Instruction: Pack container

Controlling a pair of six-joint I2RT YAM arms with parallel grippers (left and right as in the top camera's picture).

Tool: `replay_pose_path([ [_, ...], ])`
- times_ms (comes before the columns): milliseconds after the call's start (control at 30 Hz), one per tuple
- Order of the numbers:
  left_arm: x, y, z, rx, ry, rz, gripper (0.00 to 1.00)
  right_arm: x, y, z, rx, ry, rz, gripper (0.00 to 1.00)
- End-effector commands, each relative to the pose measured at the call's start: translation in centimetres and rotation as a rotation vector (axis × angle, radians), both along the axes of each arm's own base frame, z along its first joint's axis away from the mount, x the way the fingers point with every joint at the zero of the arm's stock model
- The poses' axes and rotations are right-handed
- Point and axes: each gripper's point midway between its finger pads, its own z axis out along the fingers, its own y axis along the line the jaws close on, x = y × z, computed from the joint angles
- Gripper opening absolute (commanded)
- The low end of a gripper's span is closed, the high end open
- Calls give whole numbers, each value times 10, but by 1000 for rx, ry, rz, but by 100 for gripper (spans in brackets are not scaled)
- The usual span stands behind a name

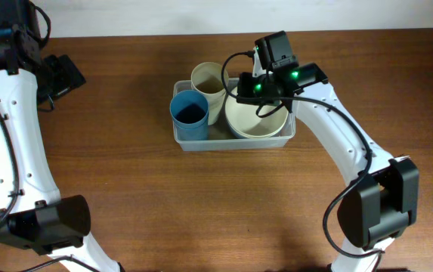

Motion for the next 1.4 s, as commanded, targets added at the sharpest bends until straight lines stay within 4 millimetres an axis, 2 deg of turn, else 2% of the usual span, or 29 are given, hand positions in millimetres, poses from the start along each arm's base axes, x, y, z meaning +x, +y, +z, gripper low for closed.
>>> replay_pose_path([
  [0,-1,2,4,11,-8,-2,100,5,3,3,26,-1,-21,4],
  [433,-1,2,4,11,-8,-2,100,10,18,-15,94,46,-15,4],
  [800,-1,2,4,11,-8,-2,100,9,30,-10,137,36,20,4],
  [1067,-1,2,4,11,-8,-2,100,7,45,-6,152,22,38,3],
  [1367,-1,2,4,11,-8,-2,100,7,47,-5,161,18,43,4],
])
